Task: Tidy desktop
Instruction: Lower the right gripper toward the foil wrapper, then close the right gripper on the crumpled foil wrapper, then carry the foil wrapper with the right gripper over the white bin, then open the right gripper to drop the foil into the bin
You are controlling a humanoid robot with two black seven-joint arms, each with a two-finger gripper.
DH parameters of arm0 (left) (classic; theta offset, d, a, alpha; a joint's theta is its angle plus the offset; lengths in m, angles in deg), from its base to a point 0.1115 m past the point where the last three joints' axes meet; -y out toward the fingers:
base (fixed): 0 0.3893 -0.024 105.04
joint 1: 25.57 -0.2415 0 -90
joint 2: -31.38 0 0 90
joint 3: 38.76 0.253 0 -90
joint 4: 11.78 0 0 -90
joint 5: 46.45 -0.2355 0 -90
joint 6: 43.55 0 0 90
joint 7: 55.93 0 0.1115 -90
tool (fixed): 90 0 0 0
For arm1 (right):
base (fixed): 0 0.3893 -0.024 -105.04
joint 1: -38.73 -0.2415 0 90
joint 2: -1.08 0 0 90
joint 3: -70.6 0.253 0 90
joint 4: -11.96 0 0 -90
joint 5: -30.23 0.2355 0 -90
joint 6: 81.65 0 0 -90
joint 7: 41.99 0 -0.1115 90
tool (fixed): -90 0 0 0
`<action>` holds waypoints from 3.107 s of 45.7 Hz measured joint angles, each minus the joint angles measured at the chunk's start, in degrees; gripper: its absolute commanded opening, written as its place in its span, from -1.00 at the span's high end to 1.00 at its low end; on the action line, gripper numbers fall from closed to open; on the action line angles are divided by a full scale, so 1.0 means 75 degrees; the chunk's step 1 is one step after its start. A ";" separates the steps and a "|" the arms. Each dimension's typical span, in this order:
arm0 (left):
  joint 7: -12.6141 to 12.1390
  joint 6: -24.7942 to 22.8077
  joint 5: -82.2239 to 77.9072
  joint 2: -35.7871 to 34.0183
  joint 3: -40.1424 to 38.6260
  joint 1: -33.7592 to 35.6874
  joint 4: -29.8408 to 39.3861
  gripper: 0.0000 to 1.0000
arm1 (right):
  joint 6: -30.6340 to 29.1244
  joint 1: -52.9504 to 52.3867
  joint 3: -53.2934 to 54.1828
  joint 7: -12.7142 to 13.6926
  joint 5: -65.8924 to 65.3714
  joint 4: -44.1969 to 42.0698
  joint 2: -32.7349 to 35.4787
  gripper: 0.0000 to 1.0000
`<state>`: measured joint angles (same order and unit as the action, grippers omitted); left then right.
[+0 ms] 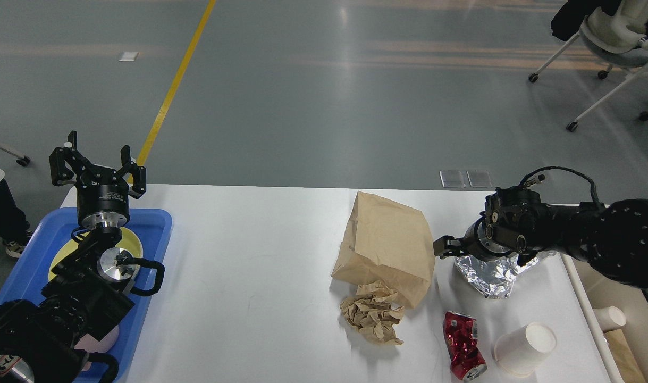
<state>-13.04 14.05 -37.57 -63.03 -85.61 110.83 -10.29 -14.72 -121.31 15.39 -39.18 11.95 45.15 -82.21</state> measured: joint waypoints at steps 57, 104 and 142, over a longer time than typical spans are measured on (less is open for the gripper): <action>-0.0011 -0.0278 0.0011 -0.0009 0.0000 -0.0070 -0.0003 -0.93 | -0.0502 -0.2949 -0.0196 0.0103 0.0001 0.1837 0.2238 1.00; -0.0012 -0.0286 0.0009 -0.0009 0.0002 -0.0070 -0.0001 -0.93 | 0.1893 0.0199 -0.1023 0.0090 0.0036 0.0750 0.3721 -0.55; -0.0012 -0.0286 0.0011 -0.0009 0.0000 -0.0070 0.0000 -0.93 | 0.0276 -0.3176 -0.1900 0.0072 0.0024 0.2495 0.2842 -1.00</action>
<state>-13.12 11.90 -37.50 -63.10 -85.61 110.31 -10.29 -12.66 -145.13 1.14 -38.64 12.13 63.86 -60.90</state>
